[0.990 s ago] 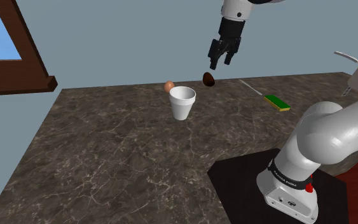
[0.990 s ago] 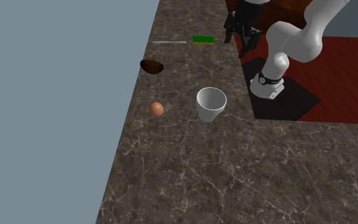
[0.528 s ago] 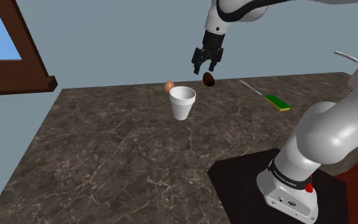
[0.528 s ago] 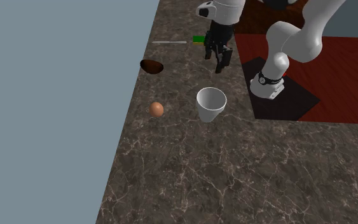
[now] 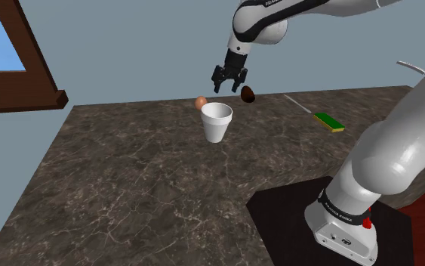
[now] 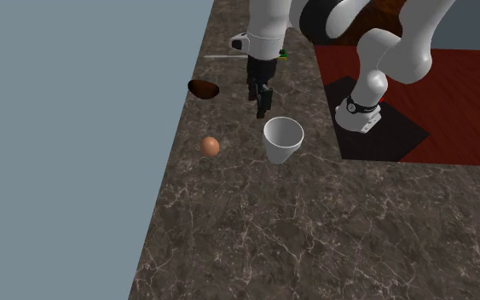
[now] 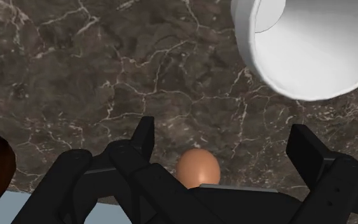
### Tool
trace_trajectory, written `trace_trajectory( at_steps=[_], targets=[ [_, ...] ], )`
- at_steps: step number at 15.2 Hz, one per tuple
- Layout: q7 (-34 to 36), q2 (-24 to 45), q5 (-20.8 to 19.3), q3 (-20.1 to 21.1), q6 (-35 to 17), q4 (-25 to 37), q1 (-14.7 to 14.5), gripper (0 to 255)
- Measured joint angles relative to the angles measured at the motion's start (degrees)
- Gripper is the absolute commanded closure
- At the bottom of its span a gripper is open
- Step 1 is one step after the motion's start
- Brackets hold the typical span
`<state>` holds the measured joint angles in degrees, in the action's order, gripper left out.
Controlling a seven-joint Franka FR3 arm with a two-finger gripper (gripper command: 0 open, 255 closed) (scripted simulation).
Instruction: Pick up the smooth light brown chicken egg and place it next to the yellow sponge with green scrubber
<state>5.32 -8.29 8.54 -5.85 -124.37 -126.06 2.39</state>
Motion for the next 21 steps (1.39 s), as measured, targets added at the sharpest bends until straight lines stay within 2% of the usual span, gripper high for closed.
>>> trace_trajectory(
  at_steps=[5, 12, 21],
  targets=[
    [-2.24, 10.92, 5.82, -1.16, -4.56, 6.72, 0.55, 0],
    [-4.86, 26.06, 14.05, -0.93, -7.26, 19.31, 2.79, 0],
    [-5.89, 31.11, 16.28, 0.12, -11.41, 20.31, 2.76, 0]
  ],
)
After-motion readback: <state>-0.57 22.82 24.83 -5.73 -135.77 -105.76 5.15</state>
